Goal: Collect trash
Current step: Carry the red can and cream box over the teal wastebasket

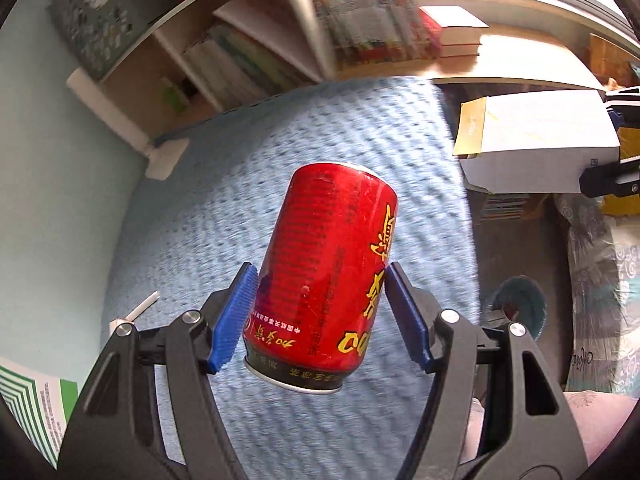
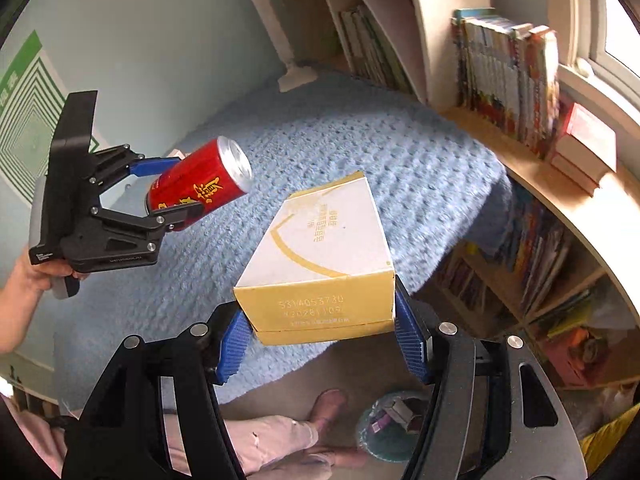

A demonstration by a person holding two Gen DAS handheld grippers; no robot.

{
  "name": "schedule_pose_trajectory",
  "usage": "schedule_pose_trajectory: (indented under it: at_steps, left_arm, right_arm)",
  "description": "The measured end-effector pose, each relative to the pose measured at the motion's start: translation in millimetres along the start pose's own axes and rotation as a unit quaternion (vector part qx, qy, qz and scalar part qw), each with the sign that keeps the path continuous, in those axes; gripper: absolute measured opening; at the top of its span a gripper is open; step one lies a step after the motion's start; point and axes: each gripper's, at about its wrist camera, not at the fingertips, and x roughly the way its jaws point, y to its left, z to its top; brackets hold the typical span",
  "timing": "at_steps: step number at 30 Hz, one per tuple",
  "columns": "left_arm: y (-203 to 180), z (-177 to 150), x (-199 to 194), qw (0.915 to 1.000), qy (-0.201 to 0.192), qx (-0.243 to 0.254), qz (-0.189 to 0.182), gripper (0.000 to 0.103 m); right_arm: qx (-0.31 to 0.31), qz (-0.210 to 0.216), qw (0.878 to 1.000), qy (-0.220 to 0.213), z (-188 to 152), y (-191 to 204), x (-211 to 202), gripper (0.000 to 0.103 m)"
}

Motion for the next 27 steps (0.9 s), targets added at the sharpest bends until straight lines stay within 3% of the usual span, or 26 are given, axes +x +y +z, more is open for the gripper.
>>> schedule_pose_trajectory:
  at_steps: [7,14,22,27]
  left_arm:
    - [-90.8,19.8,-6.8,0.9972,-0.01,0.055,-0.049,0.063]
    - [-174.5,30.4,-12.8,0.9888,-0.014,0.117,-0.092,0.063]
    - [-243.2,28.3,-6.0,0.9756,0.003,0.172,-0.136,0.063]
    - [-274.3,10.2,5.7,0.9668,0.029,0.2,-0.157,0.063]
  right_arm:
    - [0.062,-0.031,0.998,-0.005,-69.2,-44.5,-46.2,0.064]
    - [0.128,-0.059,0.99,-0.008,-140.3,-80.9,-84.0,0.064]
    - [0.194,-0.078,0.978,-0.01,-212.6,-101.8,-111.7,0.064]
    - [0.227,-0.078,0.971,0.003,-246.4,-110.8,-109.9,0.064]
